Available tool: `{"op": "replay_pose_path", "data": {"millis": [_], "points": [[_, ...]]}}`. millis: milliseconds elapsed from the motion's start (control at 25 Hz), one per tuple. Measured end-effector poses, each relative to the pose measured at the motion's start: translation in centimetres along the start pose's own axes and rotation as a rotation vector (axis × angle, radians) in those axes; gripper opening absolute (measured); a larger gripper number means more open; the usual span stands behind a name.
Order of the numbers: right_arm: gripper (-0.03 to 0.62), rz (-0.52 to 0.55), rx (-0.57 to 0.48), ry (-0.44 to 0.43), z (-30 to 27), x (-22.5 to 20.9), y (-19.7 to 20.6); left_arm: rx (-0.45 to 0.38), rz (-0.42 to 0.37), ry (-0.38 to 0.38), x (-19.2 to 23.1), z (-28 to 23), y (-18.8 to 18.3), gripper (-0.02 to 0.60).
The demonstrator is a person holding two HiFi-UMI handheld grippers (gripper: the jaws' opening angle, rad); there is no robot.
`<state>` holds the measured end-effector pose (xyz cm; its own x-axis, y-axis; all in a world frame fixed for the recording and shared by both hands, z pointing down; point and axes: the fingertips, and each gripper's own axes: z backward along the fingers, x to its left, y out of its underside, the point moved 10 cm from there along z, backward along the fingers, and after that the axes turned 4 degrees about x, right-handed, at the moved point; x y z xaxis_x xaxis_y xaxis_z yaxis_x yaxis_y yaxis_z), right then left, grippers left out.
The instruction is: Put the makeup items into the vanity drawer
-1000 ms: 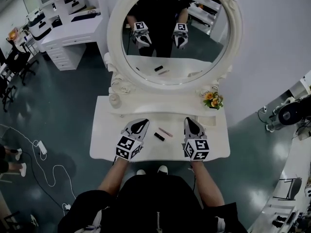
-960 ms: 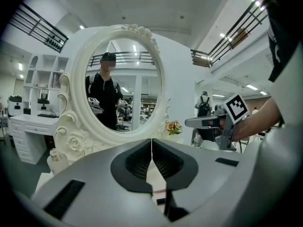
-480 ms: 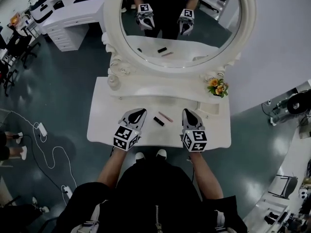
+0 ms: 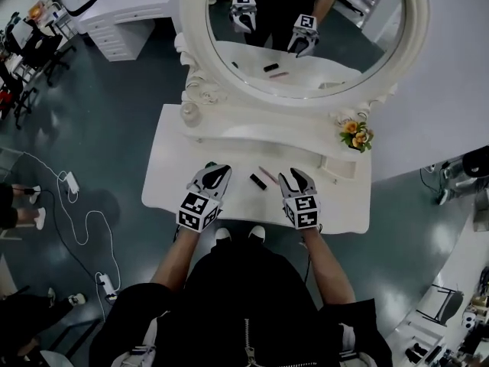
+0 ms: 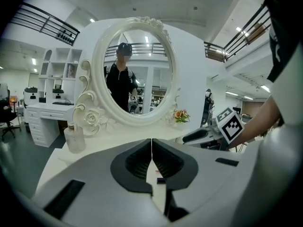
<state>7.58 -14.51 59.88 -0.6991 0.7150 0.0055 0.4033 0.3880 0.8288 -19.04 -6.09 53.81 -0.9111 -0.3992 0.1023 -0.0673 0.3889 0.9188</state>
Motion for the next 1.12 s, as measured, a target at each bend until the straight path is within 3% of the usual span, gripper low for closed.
{"op": "replay_pose_path", "data": {"millis": [280,600,800,1040,1120], "points": [[0.143,0.101,0.224,-0.097,-4.3,0.0,3.5,0.01,0.032,-0.078,0.5,2.6,1.1,0.021],[0.137,0.166,0.378,-0.17,-7.6,-0.1,5.6,0.015,0.077,-0.174,1.0,5.5,2.4,0.021],[0.13,0.18,0.44,-0.175,-8.9,-0.3,7.2,0.025,0.102,-0.213,1.0,6.7,3.1,0.021],[0.121,0.126,0.454,-0.178,-9.3,-0.5,7.6,0.036,0.112,-0.224,0.9,6.9,3.4,0.021],[0.067,0.121,0.453,-0.169,-9.1,-0.5,7.3,0.038,0.11,-0.216,0.9,6.6,3.2,0.021]]}}
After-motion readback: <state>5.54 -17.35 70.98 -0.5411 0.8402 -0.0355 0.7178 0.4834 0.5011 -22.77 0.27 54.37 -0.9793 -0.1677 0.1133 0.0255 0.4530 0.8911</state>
